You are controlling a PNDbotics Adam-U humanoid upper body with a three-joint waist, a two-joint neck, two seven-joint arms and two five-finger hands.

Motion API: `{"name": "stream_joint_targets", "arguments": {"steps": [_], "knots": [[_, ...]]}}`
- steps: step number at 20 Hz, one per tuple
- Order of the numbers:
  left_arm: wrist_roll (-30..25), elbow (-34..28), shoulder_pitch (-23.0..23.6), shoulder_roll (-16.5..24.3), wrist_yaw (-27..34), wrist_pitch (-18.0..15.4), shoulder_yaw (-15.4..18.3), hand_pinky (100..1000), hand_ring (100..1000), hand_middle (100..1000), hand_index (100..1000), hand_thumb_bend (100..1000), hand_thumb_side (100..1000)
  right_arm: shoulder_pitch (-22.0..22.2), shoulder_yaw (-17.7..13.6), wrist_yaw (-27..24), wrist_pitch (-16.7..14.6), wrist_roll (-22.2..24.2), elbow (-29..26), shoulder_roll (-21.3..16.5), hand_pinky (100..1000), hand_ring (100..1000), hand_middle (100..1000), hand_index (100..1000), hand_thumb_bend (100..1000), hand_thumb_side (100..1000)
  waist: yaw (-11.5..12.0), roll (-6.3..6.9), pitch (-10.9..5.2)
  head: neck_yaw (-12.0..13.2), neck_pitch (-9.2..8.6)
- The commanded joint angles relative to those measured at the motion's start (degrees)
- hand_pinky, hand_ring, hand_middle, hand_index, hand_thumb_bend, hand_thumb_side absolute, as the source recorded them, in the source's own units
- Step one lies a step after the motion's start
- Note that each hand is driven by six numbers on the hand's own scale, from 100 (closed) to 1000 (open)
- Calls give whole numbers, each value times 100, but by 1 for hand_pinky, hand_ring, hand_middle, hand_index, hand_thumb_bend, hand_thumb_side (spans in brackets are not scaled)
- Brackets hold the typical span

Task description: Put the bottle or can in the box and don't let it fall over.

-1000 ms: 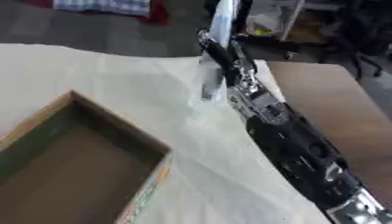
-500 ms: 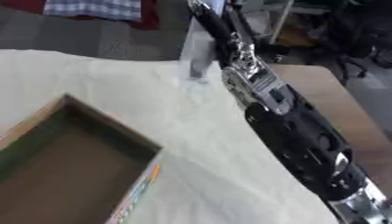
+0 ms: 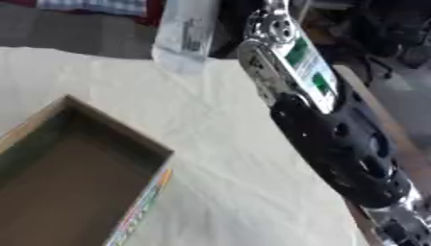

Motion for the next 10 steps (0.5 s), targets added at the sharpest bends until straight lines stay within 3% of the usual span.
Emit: {"name": "stream_joint_targets", "arguments": {"steps": [1, 10], "knots": [[73, -123, -54, 171, 6, 0, 85, 1000, 1000, 1000, 725, 445, 549, -183, -106, -99, 51, 11, -351, -91, 852, 372, 389, 140, 100, 470, -8, 44, -193, 22, 17], [60, 140, -29, 175, -34, 68, 154, 1000, 1000, 1000, 724, 434, 554, -273, 46, 88, 31, 217, -377, 299, 846, 372, 386, 141, 100, 470, -18, 59, -242, -172, 75]]}}
